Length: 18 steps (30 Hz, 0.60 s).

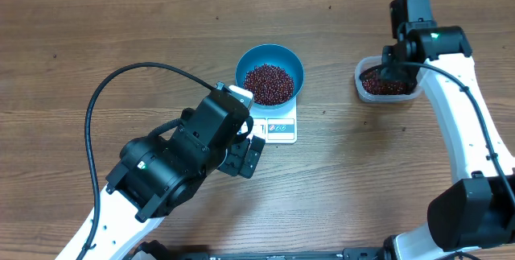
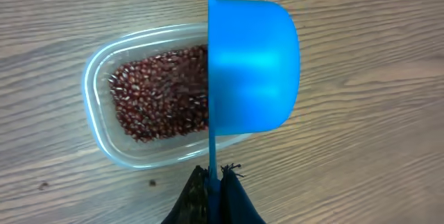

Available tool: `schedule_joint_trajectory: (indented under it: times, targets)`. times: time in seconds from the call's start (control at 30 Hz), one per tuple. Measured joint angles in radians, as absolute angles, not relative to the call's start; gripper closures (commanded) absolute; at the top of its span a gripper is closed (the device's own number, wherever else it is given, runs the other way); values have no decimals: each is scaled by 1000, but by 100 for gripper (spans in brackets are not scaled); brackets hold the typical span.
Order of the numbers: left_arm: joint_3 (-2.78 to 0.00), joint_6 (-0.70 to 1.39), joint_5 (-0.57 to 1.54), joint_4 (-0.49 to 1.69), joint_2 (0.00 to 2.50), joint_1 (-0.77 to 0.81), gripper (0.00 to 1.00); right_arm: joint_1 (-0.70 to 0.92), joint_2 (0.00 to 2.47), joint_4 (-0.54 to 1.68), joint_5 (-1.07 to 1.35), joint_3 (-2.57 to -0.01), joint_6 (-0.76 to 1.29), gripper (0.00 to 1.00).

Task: Scoop item into bowl and weigh 150g on scale
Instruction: 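Move the scoop back to the bean tub and dip it in, then lift the scoop with a few beans and carry it over the bowl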

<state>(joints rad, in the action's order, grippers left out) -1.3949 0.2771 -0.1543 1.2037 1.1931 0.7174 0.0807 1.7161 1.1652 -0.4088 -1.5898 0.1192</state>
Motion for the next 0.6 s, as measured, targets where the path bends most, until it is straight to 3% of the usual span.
schedule_joint_trajectory:
  times: [0.47,0.6]
  targets:
    - [-1395,277,-154,1203,1193,717,0,83,1716,1190,-457,-1590,120,96]
    - [-1395,277,-154,1203,1193,717,0,83,1716,1166,-351,-1590,119,96]
